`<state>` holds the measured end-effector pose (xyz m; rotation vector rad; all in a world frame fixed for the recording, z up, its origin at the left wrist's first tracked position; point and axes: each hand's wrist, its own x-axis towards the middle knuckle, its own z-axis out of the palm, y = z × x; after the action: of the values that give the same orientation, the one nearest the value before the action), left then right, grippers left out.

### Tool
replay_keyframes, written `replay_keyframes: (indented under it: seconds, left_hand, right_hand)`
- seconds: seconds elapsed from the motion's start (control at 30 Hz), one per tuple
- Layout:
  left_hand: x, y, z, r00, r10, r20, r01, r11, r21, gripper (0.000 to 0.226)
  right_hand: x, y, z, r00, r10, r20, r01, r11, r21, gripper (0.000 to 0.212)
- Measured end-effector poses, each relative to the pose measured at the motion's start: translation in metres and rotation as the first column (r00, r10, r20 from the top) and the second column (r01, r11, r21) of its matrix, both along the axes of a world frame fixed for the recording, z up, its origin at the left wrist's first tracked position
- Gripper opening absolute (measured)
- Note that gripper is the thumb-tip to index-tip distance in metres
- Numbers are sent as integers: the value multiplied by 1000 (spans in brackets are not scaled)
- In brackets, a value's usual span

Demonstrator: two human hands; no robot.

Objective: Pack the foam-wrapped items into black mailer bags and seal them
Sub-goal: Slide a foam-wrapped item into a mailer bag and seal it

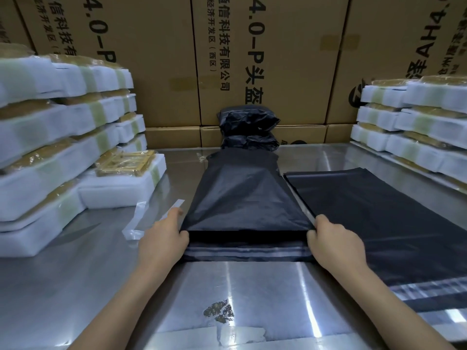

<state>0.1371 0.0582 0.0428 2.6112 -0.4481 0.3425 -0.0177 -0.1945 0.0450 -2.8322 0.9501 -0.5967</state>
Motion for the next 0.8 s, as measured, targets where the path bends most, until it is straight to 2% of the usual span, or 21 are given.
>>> replay_keyframes:
  seconds: [0.13,0.23,0.33,0.4,0.43,0.47,0.53,0.6,0.63,0.7,0.8]
  left_hand:
    - [4,5,2,998,31,-56,-29,999,43,37]
    - [-1,2,1,999,21,-29,-19,996,85,37]
    - [-5,4,2,999,-34,28,29,984,174,50]
    - [-3,7,5,987,-159,-6,157,967,201,70]
    - [-1,7,10,970,-238,-48,243,950,196,81]
    - [0,4,16,944,-318,-86,329,924,196,90]
    - [1,-12,25,887,-450,-103,461,865,196,95]
    - [0,-38,26,863,-505,-16,498,845,196,83]
    - [-1,-52,23,864,-501,43,483,852,203,75]
    - [-3,-74,12,878,-464,118,428,871,241,66]
    - [2,-86,-12,903,-430,22,397,852,343,66]
  right_hand:
    - [1,4,-4,994,-26,-109,10,990,-139,18]
    - [0,7,-4,983,-85,-163,61,987,-149,19]
    - [-2,7,4,963,-55,-265,49,998,-28,26]
    - [-2,5,16,925,34,-379,16,991,129,48]
    - [0,6,24,920,93,-382,-23,983,183,61]
    - [4,7,30,933,150,-326,-84,975,208,70]
    - [18,19,38,973,219,-74,-205,965,163,73]
    - [39,36,39,958,222,182,-235,971,50,70]
    - [50,45,36,947,217,236,-222,975,-3,69]
    - [68,56,23,958,207,197,-203,978,-39,69]
    - [83,54,-6,989,147,22,-148,984,98,71]
